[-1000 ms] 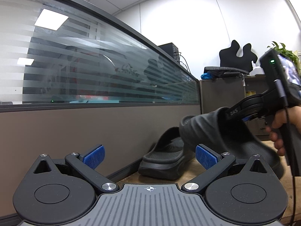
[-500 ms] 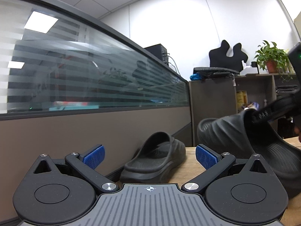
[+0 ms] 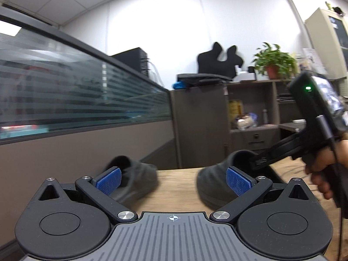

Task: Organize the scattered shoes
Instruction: 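Lift the grey slipper with the right tool while the left tool approaches the second grey slipper, then close the left tool on the second grey slipper while the right tool holds its slipper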

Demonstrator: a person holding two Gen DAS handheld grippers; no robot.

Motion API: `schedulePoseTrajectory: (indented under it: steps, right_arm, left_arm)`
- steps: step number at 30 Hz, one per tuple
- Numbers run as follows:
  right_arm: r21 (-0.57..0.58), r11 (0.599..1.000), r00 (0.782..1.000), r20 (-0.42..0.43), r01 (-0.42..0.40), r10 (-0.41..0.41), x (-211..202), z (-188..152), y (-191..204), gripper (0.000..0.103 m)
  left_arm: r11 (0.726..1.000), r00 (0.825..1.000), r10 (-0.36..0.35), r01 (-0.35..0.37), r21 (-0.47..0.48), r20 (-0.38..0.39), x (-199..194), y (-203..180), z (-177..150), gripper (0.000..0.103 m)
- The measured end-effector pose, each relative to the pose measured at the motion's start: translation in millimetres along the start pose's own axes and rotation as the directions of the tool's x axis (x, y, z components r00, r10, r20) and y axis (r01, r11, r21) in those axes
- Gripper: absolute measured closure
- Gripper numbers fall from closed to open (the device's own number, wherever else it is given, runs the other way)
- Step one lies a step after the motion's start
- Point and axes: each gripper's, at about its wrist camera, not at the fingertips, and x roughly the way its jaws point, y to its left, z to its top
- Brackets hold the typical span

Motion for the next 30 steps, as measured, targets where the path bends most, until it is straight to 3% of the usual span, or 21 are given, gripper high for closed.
schedulePoseTrajectory:
  steps: [8,13,18,24,30]
  right_arm:
    - [0.000,0.999,0.999,0.012,-0.044,0.044,-5,-5,-6,0.076]
    - [-0.017,0.998,0.998,0.012,-0.056,0.056,-8,-5,-10,0.059]
    - [-0.002,0.998,0.998,-0.002,-0.068,0.068,-6,-6,-17,0.056]
    - [0.015,0.997,0.997,-0.008,-0.073,0.073,-4,-6,-19,0.053]
    - [0.023,0.997,0.997,-0.020,-0.069,0.070,-1,-7,-21,0.052]
  left_arm:
    - [0.996,0.996,-0.090,0.090,0.019,-0.027,2,-21,-4,0.000]
    - [0.988,0.987,-0.155,0.156,0.022,-0.051,3,-35,-9,0.000]
    - [0.968,0.969,-0.234,0.239,0.069,-0.080,-2,-53,-16,0.000]
    - [0.957,0.957,-0.281,0.285,0.055,-0.070,-13,-65,-15,0.000]
    - [0.957,0.958,-0.273,0.280,0.074,-0.091,-5,-75,-19,0.000]
